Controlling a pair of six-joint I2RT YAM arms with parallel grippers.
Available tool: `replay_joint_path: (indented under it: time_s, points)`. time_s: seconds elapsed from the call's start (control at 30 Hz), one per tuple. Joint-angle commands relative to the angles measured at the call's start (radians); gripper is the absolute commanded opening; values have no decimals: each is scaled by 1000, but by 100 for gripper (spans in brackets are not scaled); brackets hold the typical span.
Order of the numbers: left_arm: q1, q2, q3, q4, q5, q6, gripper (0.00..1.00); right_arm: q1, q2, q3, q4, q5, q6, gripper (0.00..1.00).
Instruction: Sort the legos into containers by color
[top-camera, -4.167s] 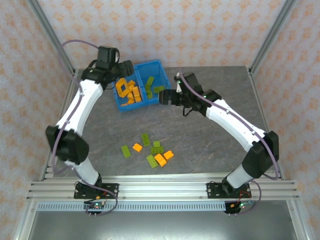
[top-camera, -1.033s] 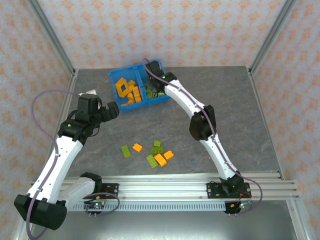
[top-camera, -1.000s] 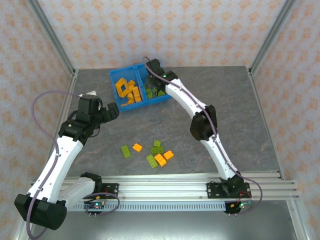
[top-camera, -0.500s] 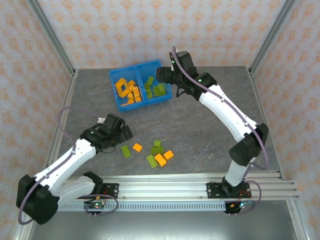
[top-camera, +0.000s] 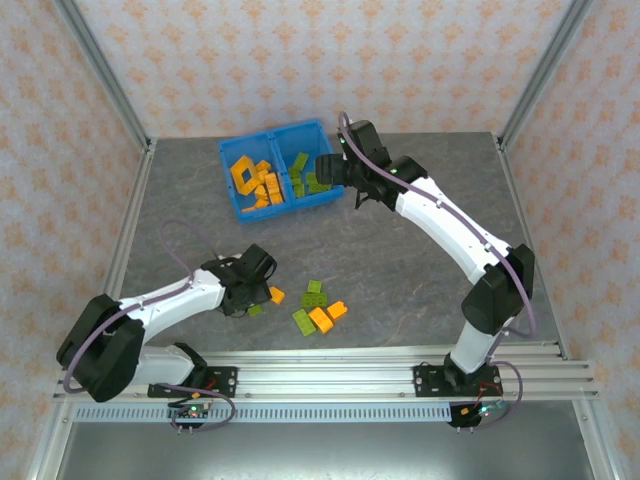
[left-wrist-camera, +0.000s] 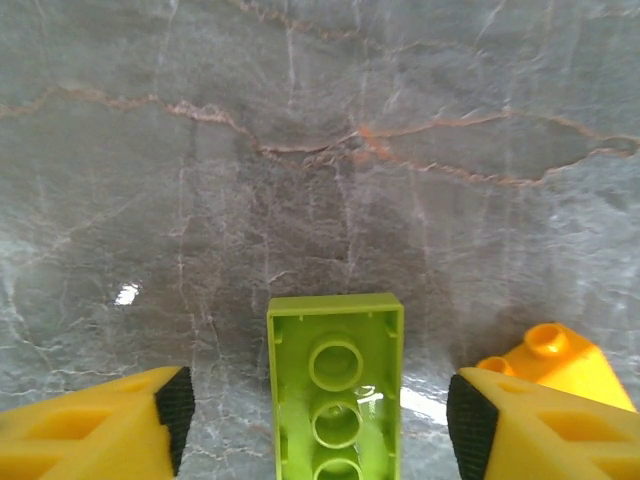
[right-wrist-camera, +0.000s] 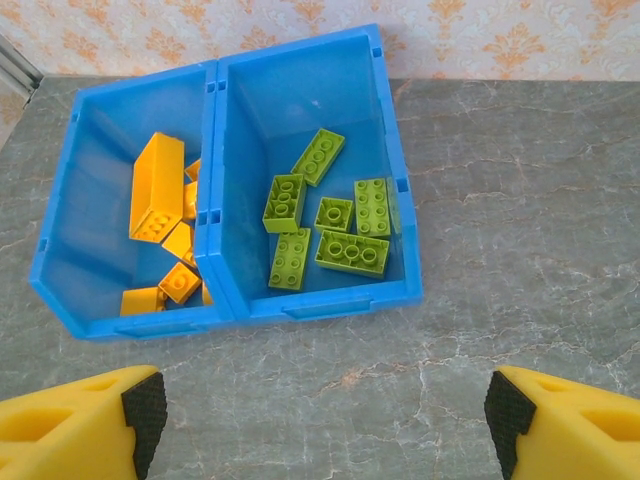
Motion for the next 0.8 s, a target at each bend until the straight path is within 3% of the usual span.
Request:
replay_joint_path:
  time_s: [0.0, 0.33, 0.6, 0.77]
  points:
    - [-6, 33, -24, 46, -12, -6, 63, 2, 5, 8, -7, 34, -9, 85]
    - [-6, 28, -7, 24, -56, 7, 29, 2, 8, 16, -17, 37, 4, 85]
    - [6, -102, 240, -133, -214, 136, 27, 2, -7, 11, -29, 50, 4, 85]
    - [107, -83, 471, -101, -245, 314, 27, 2, -36, -9, -28, 71, 0, 85]
